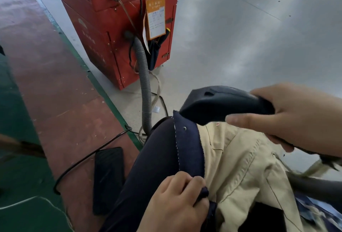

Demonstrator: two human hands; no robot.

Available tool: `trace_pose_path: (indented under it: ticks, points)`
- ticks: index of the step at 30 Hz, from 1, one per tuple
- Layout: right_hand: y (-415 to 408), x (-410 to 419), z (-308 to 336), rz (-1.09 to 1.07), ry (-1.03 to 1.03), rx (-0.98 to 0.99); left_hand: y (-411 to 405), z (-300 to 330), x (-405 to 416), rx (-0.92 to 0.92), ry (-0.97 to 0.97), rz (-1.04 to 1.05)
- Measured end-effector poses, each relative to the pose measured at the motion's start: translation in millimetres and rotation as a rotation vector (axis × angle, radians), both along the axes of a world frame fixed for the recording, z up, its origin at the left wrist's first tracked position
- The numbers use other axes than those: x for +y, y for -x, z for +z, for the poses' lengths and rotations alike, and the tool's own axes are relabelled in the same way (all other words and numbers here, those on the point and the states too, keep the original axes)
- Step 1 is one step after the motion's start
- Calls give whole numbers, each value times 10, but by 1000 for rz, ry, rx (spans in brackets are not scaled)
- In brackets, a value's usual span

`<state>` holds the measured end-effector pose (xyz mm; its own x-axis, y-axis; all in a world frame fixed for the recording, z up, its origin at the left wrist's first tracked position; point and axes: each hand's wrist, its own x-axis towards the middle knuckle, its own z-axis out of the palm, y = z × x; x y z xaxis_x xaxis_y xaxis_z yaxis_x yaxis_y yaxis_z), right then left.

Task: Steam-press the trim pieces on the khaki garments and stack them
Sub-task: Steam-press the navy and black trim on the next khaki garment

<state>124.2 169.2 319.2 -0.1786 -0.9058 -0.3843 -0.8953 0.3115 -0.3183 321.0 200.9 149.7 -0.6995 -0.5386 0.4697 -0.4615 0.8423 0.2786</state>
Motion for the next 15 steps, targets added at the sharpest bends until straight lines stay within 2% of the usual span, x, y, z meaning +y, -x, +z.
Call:
trace_pose_path:
  ticks: [5, 12, 15]
  points:
    - [-190, -44, -176, 114, -105, 198, 25, -33, 34, -8, -5, 2]
    - [-190, -412, -227, 128, -128, 83, 20, -30, -7, -6, 40, 8]
    - [-121, -564, -344, 41, -6, 17, 14, -30, 22, -16, 33, -4]
